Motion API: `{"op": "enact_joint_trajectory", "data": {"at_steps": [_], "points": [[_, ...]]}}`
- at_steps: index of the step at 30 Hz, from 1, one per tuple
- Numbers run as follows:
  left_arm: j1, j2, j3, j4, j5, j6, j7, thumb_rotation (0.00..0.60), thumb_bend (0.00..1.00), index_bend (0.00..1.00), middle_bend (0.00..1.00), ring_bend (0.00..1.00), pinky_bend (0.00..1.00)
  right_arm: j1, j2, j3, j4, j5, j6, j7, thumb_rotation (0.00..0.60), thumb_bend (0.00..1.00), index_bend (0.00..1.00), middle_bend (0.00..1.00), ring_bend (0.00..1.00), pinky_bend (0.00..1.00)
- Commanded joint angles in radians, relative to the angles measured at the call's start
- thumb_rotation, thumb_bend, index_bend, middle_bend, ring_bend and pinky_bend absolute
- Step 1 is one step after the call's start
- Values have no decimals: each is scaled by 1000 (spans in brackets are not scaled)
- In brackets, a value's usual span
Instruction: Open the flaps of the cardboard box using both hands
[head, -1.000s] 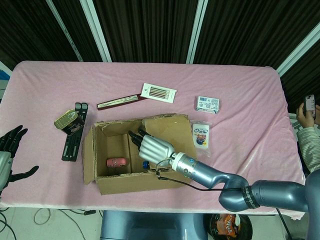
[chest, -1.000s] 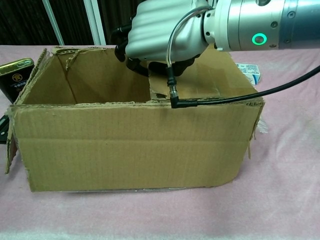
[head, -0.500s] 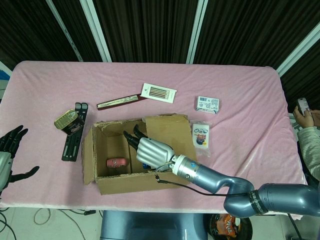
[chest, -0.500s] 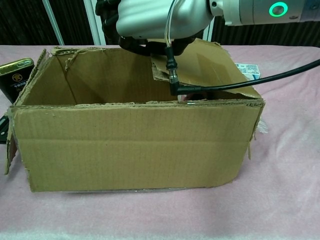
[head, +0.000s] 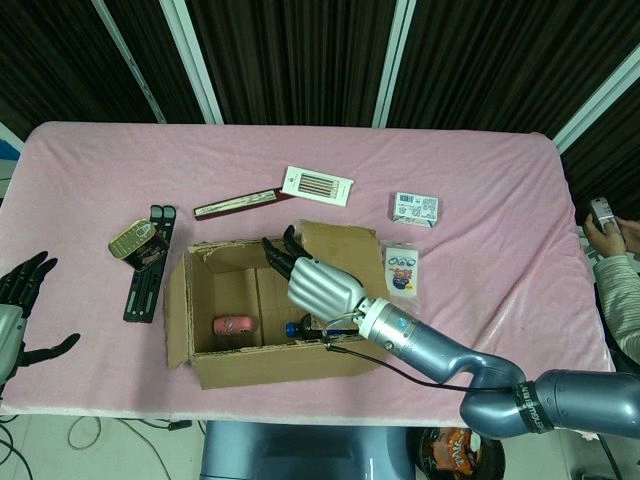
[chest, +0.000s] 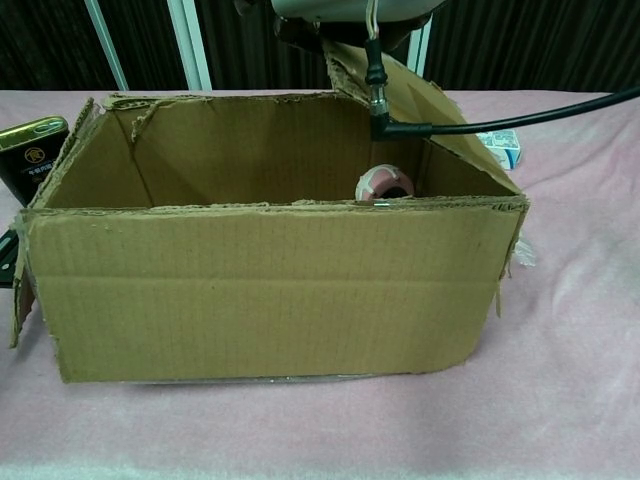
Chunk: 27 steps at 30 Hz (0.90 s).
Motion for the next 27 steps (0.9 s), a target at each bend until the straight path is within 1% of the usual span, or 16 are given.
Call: {"op": "enact_joint_trajectory", "data": {"at_steps": [1,5,13,17,22,27], "points": [[0,2,1,-3,2,-1,0,600,122,0,0,23,114,0,11,-6,-6,6,5,-12,600,614,526,141,25,223],[1,3,2,-8,7,3,0,600,123,0,0,23,114,-3,32,-12,-13,12,12,-17,600,605,516,141,25,222],[1,3,1,-9,4,3,1,600,123,0,0,23,114,-8,73,-13,-18,7,26,-13,600,499,383,129,24,222],[1,4,1,-11,3,2,2,600,122,0,0,23,114,-9,97,-15,-18,11,29,-20,600,458,341,115,16,222],[1,6,2,-13,3,1,0,600,123,0,0,23,114,-10,120,-19,-18,35,33,-39,600,420,331,112,15,222],[2,8,2,-16,2,1,-5,600,122,0,0,23,114,-10,139,-24,-17,46,36,-51,600,414,328,112,15,222]]}}
